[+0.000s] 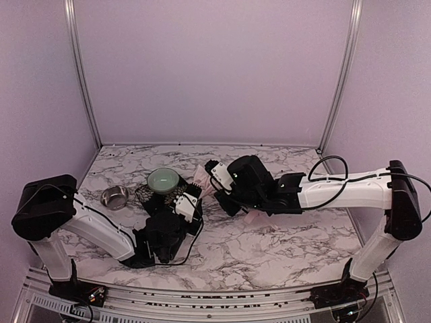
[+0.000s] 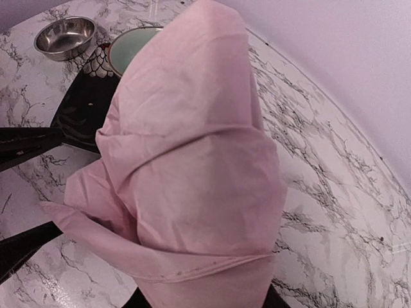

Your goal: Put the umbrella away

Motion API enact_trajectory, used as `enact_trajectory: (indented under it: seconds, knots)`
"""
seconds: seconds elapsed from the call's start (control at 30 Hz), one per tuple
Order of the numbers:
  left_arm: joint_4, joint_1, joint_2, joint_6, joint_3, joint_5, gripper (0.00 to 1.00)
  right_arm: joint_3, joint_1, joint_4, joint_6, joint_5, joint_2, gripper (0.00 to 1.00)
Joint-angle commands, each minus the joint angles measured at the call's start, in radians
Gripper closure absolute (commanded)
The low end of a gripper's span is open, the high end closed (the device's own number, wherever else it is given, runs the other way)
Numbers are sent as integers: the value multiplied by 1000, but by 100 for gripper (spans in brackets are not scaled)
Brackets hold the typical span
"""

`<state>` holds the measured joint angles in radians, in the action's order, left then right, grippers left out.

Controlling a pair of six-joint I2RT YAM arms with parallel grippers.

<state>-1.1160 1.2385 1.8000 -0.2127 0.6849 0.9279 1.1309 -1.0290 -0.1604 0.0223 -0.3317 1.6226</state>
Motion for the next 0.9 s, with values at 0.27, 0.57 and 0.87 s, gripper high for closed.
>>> enact_trajectory:
  seconds: [0.27, 0.57, 0.87]
  knots:
    - [126, -24, -26, 61, 15, -241, 35, 24, 7, 47, -3, -16, -45, 100]
    - [130, -22, 83, 30, 139, -243, 21, 41, 10, 68, -5, -7, -14, 100]
    - [129, -34, 137, 48, 222, 84, 23, 37, 14, 78, -3, -6, -15, 100]
